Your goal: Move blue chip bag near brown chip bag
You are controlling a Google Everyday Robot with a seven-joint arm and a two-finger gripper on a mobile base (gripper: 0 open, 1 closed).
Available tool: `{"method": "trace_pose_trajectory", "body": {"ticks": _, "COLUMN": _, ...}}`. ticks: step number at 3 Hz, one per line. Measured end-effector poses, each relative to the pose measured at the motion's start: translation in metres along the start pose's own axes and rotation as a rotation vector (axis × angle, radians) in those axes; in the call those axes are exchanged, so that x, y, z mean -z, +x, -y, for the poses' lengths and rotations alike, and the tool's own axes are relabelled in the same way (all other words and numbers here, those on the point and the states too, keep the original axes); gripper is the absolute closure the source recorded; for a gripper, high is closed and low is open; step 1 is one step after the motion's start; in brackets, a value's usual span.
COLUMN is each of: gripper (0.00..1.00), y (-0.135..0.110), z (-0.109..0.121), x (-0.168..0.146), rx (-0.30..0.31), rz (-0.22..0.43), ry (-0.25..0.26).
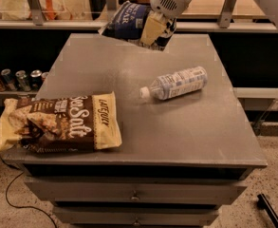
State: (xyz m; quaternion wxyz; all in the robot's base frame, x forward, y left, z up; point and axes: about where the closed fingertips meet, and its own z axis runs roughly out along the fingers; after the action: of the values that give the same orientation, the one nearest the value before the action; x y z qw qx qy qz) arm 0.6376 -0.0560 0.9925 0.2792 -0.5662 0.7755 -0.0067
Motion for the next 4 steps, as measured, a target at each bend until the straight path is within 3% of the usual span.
{"method": "trace_pose_trajectory", "body": {"ticks": 1, "gripper": 1.00, "y": 0.000, "z": 0.000, "x": 0.000, "rx": -0.001, "rz": 0.000, "ry": 0.001}}
{"method": "trace_pose_trajectory", "body": {"ticks": 2, "gripper": 1.00, "y": -0.031, "z": -0.031, "x": -0.010, "rx": 0.129, "rz": 0.016, "ry": -0.050}}
{"method": "trace_pose_trajectory", "body": {"ticks": 4, "gripper": 1.00, "y": -0.113, "z": -0.114, "x": -0.018, "rx": 0.476, "rz": 0.073, "ry": -0.197}}
